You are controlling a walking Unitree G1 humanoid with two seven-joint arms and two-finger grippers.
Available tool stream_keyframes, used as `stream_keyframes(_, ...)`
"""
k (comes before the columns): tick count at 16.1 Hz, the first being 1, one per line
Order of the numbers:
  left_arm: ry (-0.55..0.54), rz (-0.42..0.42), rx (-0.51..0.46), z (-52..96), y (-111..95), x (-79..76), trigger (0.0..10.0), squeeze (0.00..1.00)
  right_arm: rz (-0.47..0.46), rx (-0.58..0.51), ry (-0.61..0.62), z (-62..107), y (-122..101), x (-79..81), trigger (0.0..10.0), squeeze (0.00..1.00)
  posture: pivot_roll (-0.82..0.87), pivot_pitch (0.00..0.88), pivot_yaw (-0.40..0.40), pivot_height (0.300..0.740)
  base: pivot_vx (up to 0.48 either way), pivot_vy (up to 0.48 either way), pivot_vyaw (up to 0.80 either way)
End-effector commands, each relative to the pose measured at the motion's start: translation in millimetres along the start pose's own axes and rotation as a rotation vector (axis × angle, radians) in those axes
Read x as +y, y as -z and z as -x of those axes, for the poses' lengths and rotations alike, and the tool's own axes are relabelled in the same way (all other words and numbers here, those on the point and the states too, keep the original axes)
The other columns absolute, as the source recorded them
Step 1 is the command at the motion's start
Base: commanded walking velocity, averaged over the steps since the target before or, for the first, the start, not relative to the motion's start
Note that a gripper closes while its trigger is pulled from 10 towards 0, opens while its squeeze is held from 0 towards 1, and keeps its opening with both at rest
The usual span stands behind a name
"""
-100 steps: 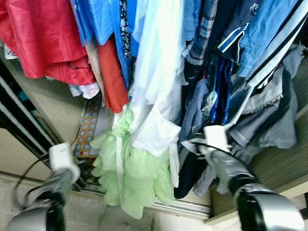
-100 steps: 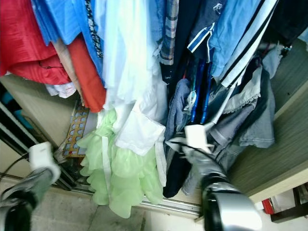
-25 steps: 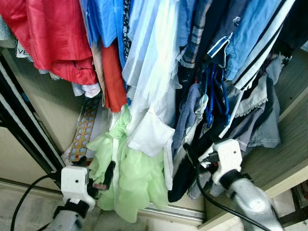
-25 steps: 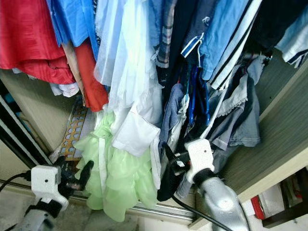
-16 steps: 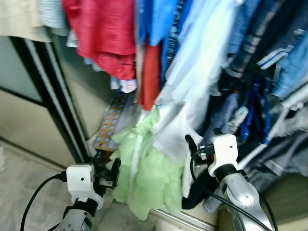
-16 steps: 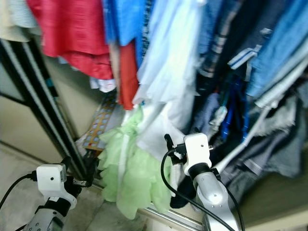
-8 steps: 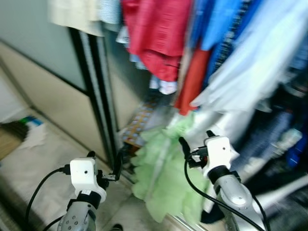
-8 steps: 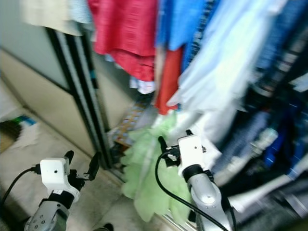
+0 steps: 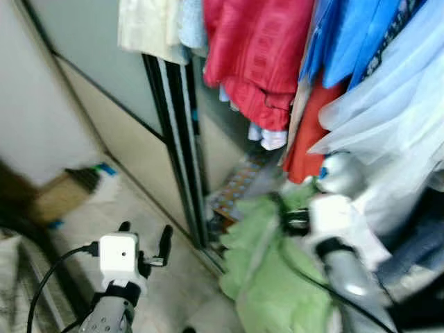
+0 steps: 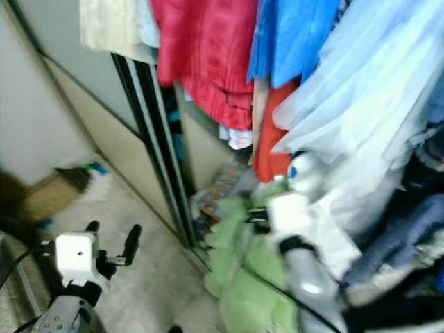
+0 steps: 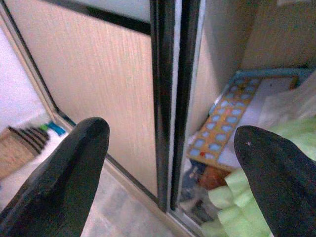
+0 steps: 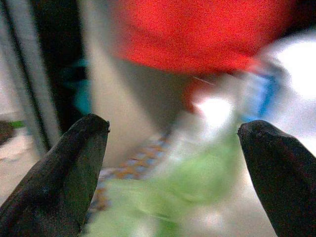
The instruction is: Clean up the room
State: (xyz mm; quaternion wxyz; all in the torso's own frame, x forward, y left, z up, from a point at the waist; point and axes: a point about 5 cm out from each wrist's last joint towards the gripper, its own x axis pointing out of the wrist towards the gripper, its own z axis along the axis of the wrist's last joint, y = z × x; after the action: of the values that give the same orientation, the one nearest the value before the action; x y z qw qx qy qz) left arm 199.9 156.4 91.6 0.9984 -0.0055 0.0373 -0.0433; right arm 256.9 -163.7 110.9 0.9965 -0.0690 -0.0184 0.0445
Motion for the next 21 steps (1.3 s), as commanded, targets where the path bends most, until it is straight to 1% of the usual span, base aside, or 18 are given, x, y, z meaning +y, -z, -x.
stream_keyframes(1,0.003,-0.016,0.009,-2.1,2.1,5.9,10.0,0.0,-0.009,-0.004,0.02,0.4,1.5,2.4,10.0,0.0,-0.03,0.089,0.021,0.74,0.0,0.0,0.0)
stream_keyframes(3,0.066,-0.053,-0.013,-17.0,-0.9,1.2,10.0,0.0,0.005,-0.013,0.009,-1.7,-0.5,7.3,10.0,0.0,-0.06,0.082,0.02,0.74,0.0,0.0,0.0)
stream_keyframes(4,0.077,-0.062,-0.025,-22.3,-2.9,1.2,10.0,0.0,0.015,-0.02,-0.001,-3.1,-2.6,8.4,10.0,0.0,-0.08,0.081,0.017,0.74,0.0,0.0,0.0)
stream_keyframes(6,0.077,-0.07,-0.054,-31.5,-8.4,3.0,10.0,0.0,0.036,-0.031,-0.008,-6.1,-6.3,6.0,10.0,0.0,-0.11,0.078,-0.002,0.74,0.0,0.0,0.0)
stream_keyframes(8,0.046,-0.073,-0.066,-34.5,-10.0,6.1,10.0,0.0,0.033,-0.019,-0.008,-9.9,-3.1,3.4,10.0,0.0,-0.09,0.072,0.002,0.74,0.0,0.0,0.0)
stream_keyframes(9,0.017,-0.082,-0.065,-28.7,-7.6,7.1,10.0,0.0,0.046,-0.015,-0.021,-10.7,-0.6,6.0,10.0,0.0,-0.08,0.071,-0.006,0.74,0.0,0.0,0.0)
stream_keyframes(10,0.002,-0.085,-0.064,-24.5,-6.0,7.8,10.0,0.0,0.029,-0.022,-0.051,-10.5,-1.1,9.7,10.0,0.0,-0.07,0.07,-0.018,0.74,0.0,0.0,0.0)
stream_keyframes(11,-0.027,-0.069,-0.051,-16.6,-0.6,8.6,10.0,0.0,0.053,-0.032,-0.089,-8.0,-2.0,12.8,10.0,0.0,-0.06,0.062,-0.044,0.74,0.0,0.0,0.0)
stream_keyframes(12,-0.055,-0.045,-0.041,-9.2,3.7,10.3,10.0,0.0,0.098,-0.032,-0.067,-4.8,-0.9,8.9,10.0,0.0,-0.05,0.05,-0.063,0.74,0.0,0.0,0.0)
stream_keyframes(13,-0.107,-0.029,-0.04,0.4,5.2,16.7,10.0,0.0,0.072,-0.03,-0.027,0.9,-1.5,-1.3,10.0,0.0,-0.05,0.044,-0.07,0.74,0.0,0.0,0.0)
stream_keyframes(14,-0.139,-0.021,-0.038,6.8,6.0,20.6,10.0,0.0,0.048,-0.031,-0.011,5.8,-2.8,-8.0,10.0,0.0,-0.05,0.043,-0.071,0.74,0.0,0.0,0.0)
stream_keyframes(15,-0.161,-0.012,-0.025,15.2,9.0,24.9,10.0,0.0,0.058,-0.019,0.022,15.2,-3.1,-20.2,10.0,0.0,-0.06,0.045,-0.077,0.74,0.0,0.0,0.0)
stream_keyframes(17,-0.152,-0.032,-0.001,17.3,13.2,23.6,10.0,0.0,0.028,0.024,-0.009,21.8,-1.5,-23.9,10.0,0.0,-0.07,0.061,-0.075,0.74,0.0,0.0,0.0)
stream_keyframes(18,-0.119,-0.043,0.007,12.9,14.3,19.3,10.0,0.0,0.052,0.009,-0.027,22.4,-3.1,-23.3,10.0,0.0,-0.07,0.066,-0.074,0.74,0.0,0.0,0.0)
stream_keyframes(19,-0.102,-0.048,0.004,9.9,13.8,18.2,10.0,0.0,0.068,0.004,-0.027,21.9,-3.2,-22.4,10.0,0.0,-0.07,0.071,-0.073,0.74,0.0,0.0,0.0)
stream_keyframes(21,-0.1,-0.047,0.008,9.7,13.1,20.9,10.0,0.0,0.058,0.013,-0.013,21.9,-2.5,-19.8,10.0,0.0,-0.08,0.085,-0.062,0.74,0.0,0.0,0.0)
